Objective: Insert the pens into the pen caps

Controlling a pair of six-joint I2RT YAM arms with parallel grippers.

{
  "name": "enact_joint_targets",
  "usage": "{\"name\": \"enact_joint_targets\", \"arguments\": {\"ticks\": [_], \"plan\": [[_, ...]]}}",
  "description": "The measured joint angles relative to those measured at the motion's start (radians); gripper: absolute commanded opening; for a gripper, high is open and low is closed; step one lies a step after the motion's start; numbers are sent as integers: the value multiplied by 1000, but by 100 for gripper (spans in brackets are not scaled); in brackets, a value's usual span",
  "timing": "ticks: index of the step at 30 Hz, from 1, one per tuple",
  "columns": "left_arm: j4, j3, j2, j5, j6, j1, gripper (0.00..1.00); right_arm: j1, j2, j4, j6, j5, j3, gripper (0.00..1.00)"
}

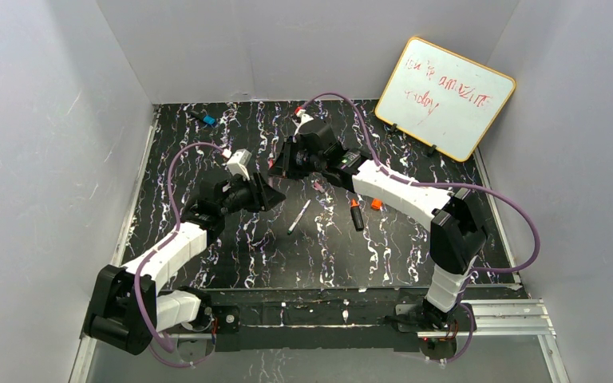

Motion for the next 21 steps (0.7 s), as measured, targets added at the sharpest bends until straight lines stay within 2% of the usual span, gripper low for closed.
{"name": "enact_joint_targets", "arguments": {"ticks": [2, 6, 13, 16, 18, 20, 21], "plan": [[4, 0, 0, 2, -3, 0, 37, 0, 0, 2, 1, -6, 0, 1], [18, 0, 0, 5, -9, 0, 23, 2, 1, 3, 2, -11, 0, 1], [28, 2, 5, 10, -13, -2, 30, 11, 11, 6, 2, -23, 0, 1], [25, 8, 5, 10, -12, -2, 29, 15, 11, 7, 3, -29, 0, 1], [21, 12, 5, 7, -10, -2, 19, 19, 11, 7, 4, -33, 0, 1], [14, 16, 5, 5, -4, -2, 3, 20, 11, 8, 6, -36, 0, 1], [10, 18, 5, 4, -2, -2, 0, 21, 11, 9, 6, -36, 0, 1]]}}
